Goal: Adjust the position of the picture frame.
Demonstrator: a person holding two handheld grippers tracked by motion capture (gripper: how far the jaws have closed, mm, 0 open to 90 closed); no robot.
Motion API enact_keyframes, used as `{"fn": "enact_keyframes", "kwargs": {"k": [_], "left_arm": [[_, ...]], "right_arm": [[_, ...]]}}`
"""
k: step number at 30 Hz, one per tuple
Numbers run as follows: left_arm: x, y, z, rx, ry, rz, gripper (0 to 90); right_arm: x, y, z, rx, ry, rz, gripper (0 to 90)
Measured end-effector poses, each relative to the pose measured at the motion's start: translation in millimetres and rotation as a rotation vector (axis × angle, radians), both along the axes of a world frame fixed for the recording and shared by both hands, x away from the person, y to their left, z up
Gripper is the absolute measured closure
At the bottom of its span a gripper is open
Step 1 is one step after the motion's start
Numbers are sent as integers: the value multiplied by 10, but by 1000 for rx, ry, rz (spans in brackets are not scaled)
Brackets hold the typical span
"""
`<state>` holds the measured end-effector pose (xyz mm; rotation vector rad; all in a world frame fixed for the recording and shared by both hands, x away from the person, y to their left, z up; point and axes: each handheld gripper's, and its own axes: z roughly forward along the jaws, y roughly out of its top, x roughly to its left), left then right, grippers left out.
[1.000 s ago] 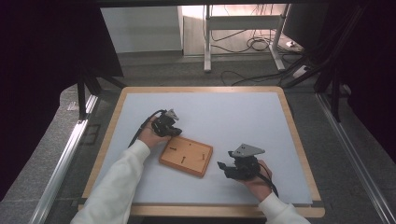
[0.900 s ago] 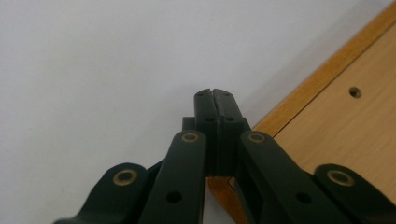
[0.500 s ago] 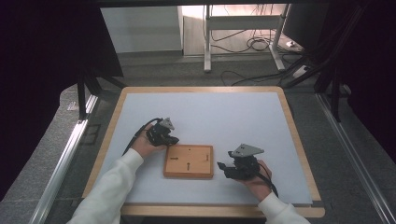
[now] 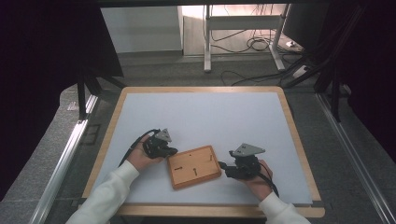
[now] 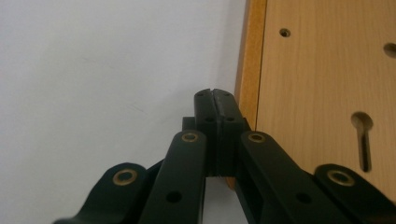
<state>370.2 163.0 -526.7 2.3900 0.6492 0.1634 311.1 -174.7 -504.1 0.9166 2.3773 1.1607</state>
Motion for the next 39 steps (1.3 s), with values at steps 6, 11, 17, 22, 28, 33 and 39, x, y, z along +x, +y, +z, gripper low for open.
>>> {"fn": "enact_keyframes", "kwargs": {"k": [6, 11, 17, 22, 28, 33, 39], "left_arm": [[-149, 14, -15, -29, 17, 12, 900], [-264, 20, -25, -44, 28, 6, 900], [-405, 38, -32, -54, 42, 10, 900], [-492, 1, -33, -58, 58, -11, 900], [-564, -50, -44, -78, 83, -32, 900], [-591, -85, -44, -82, 80, -48, 900], [-587, -21, 19, -91, -2, 24, 900]], "right_arm": [[-2, -4, 2, 1, 2, -3, 387], [-8, -17, -5, -4, 3, -5, 386], [-16, -75, -3, -2, 5, -17, 386], [-19, -105, -8, -3, 8, -22, 386], [-32, -115, -13, -6, 4, -21, 386], [-26, -136, -31, -10, 9, -27, 386], [-15, -105, -32, -3, 9, -12, 452]]}}
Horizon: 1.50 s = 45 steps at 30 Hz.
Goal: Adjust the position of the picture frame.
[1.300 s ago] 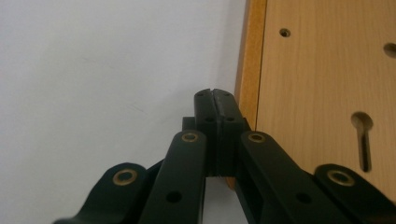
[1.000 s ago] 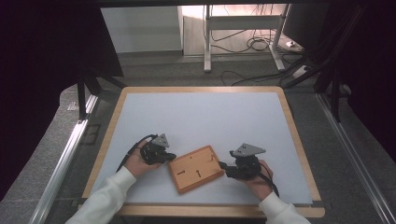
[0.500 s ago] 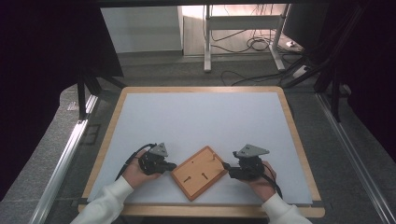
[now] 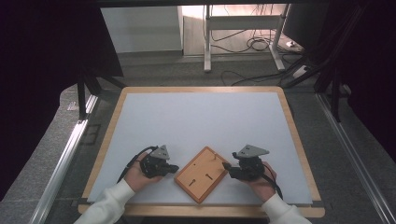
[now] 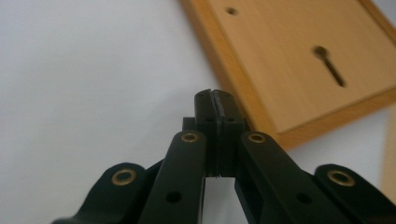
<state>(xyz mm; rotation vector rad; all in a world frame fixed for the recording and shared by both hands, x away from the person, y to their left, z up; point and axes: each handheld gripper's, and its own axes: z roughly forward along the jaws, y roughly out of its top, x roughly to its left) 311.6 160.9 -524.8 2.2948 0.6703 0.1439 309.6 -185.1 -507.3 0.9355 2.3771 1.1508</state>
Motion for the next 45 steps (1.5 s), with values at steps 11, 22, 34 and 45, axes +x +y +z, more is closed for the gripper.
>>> {"fn": "enact_keyframes", "kwargs": {"k": [11, 22, 34, 45], "left_arm": [[-17, 201, 113, -114, -88, 221, 495], [3, 199, 88, -119, -70, 227, 350], [31, 249, 69, -133, -59, 244, 322], [47, 293, 53, -133, -53, 252, 317]], "right_arm": [[115, 214, -22, -13, 17, 55, 567], [193, 363, -34, -21, 23, 65, 720], [318, 527, -66, -45, 11, 82, 849], [578, 827, -93, -22, 15, 139, 847]]}}
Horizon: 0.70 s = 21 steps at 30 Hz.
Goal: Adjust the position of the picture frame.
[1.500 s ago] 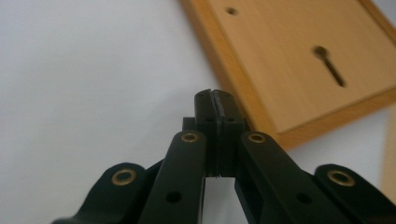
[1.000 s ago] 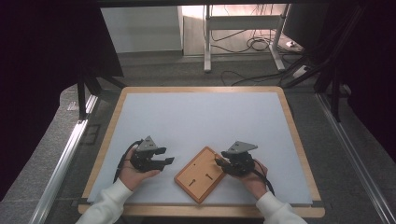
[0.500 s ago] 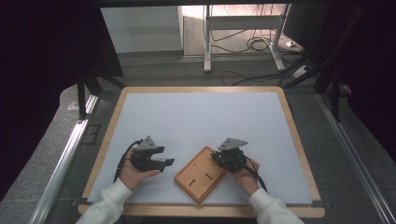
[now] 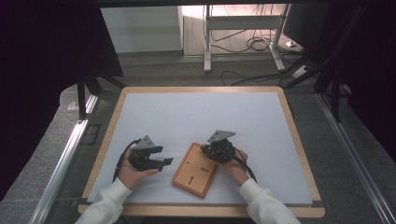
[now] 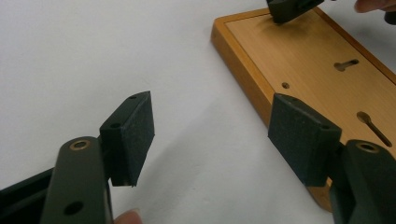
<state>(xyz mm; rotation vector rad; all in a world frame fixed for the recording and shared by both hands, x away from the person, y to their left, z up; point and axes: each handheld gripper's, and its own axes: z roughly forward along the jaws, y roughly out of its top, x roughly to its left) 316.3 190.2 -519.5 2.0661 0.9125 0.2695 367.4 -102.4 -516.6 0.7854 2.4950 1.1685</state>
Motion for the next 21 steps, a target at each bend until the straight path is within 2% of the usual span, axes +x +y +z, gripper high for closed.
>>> {"fn": "enact_keyframes", "kwargs": {"k": [4, 5, 6, 11, 21], "left_arm": [[2, 14, 2, -2, -1, 5, 316], [2, 26, 3, -2, -3, 10, 317], [2, 26, 3, -2, -3, 10, 316], [14, 56, -9, -3, 1, 16, 317], [26, 64, -28, 4, 5, 18, 315]], "right_arm": [[51, 115, -9, 4, 0, 13, 846], [90, 199, -8, 1, 2, 26, 846], [90, 199, -8, 1, 2, 26, 846], [146, 428, -38, 20, 2, 61, 844], [146, 482, -38, 15, 0, 83, 842]]}}
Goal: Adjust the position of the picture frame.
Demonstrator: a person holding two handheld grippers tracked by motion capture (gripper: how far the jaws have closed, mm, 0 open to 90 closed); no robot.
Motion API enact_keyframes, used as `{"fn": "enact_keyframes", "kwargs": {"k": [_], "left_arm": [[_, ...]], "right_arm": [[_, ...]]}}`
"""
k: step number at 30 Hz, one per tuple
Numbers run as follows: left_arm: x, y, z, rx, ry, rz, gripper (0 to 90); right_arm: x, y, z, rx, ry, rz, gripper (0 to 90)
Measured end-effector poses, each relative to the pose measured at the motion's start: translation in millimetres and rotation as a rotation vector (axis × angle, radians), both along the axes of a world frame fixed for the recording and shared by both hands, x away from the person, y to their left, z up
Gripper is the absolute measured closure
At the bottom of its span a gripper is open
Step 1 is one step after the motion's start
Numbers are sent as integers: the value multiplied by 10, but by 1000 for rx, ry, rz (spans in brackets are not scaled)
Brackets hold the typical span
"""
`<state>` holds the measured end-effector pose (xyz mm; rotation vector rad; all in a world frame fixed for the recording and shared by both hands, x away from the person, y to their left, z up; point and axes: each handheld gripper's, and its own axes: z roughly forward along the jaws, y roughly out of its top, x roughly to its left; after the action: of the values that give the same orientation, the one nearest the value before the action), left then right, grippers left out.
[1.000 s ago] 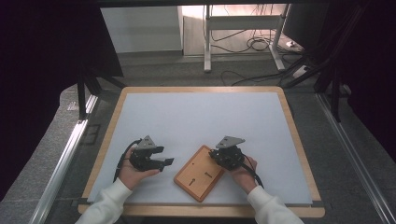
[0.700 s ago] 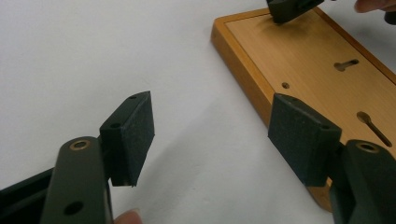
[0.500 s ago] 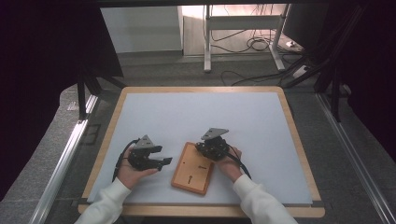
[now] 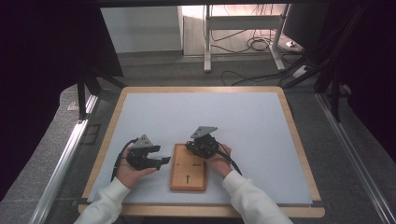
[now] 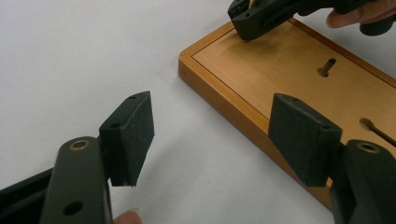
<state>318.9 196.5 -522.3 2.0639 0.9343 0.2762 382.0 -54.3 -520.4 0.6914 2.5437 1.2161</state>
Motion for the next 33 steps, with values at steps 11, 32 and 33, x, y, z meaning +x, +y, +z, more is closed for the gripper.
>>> {"fn": "enact_keyframes", "kwargs": {"k": [11, 32, 33], "left_arm": [[0, 17, 5, -5, -7, -1, 310], [13, -49, -11, -8, -51, -66, 281], [14, -50, -10, -5, -53, -68, 281]], "right_arm": [[-74, -175, 97, 10, 2, -34, 572], [-667, -1513, 203, 10, -8, -157, 416], [-667, -1513, 203, 10, -8, -157, 416]]}}
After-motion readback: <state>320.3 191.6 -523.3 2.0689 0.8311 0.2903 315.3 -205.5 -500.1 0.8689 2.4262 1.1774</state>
